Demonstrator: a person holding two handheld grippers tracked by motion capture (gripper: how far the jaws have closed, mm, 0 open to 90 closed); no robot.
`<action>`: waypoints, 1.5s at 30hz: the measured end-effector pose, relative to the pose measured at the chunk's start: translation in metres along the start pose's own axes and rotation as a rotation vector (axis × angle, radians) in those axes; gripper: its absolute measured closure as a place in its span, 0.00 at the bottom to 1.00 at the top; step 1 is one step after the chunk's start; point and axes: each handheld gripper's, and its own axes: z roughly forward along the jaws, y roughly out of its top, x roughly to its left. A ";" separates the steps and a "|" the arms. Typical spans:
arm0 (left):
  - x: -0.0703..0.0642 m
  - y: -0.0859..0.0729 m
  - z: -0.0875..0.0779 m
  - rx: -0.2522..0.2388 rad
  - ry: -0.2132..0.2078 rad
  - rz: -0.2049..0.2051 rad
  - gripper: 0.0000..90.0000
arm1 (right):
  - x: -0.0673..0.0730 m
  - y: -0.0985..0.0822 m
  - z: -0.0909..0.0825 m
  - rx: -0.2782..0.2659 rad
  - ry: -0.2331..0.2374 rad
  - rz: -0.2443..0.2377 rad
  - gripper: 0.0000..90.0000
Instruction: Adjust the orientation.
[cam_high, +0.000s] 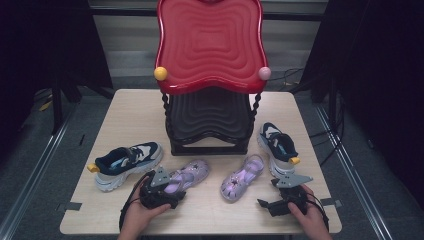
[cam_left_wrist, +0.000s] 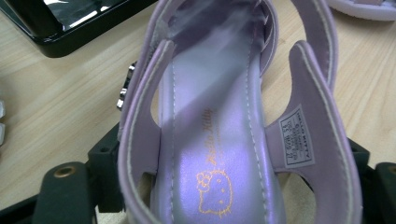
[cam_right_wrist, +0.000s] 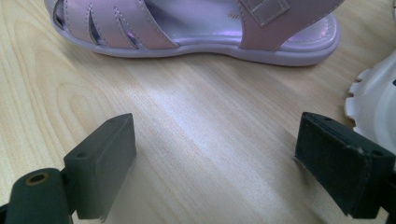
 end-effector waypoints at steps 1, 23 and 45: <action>0.000 0.000 0.000 -0.006 -0.002 -0.006 0.25 | 0.000 0.000 0.000 0.000 0.000 0.000 0.13; 0.000 0.000 -0.002 -0.029 0.019 0.031 0.40 | 0.000 0.000 0.000 0.000 0.000 0.000 0.13; -0.002 0.002 -0.010 -0.069 0.039 0.049 0.42 | 0.000 0.000 0.000 0.000 0.000 0.000 0.13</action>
